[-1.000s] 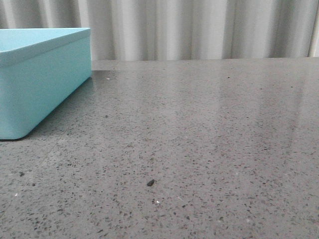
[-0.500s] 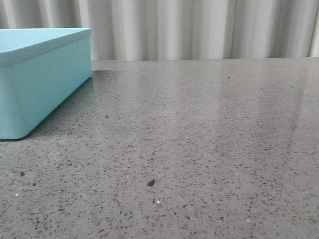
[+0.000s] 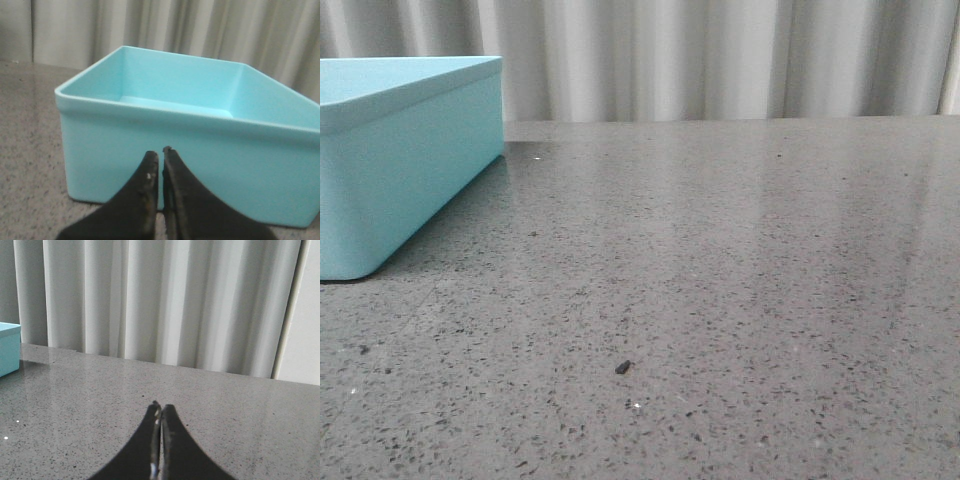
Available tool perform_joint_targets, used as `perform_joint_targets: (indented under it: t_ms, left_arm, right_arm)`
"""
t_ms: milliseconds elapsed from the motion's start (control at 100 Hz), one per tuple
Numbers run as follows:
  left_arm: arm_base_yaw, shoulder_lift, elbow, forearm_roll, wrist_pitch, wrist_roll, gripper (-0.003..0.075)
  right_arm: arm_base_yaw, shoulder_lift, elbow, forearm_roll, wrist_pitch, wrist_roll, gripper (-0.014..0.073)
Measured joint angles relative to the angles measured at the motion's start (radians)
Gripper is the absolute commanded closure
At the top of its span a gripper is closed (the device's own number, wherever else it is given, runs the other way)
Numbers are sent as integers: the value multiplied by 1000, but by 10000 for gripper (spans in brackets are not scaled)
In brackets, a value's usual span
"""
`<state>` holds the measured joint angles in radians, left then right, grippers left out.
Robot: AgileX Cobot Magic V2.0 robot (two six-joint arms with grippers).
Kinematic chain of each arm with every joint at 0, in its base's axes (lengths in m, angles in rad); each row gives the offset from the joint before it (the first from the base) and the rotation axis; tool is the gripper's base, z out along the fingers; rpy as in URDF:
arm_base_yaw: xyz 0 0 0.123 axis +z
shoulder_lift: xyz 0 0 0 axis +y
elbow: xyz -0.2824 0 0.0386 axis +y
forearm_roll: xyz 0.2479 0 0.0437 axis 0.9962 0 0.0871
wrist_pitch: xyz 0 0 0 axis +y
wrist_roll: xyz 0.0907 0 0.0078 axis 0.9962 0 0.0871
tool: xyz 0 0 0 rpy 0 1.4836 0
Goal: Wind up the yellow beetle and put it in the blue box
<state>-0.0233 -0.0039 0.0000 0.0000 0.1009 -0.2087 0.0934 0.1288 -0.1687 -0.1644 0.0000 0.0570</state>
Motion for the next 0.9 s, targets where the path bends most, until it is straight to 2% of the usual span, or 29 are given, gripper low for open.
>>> perform_joint_targets:
  t_ms: [270, 900]
  left_arm:
    - [0, 0, -1, 25, 230, -6, 741]
    - [0, 0, -1, 27, 237, -6, 741]
  right_arm:
    - [0, 0, 1, 0, 0, 0, 655]
    - [0, 0, 1, 0, 0, 0, 655]
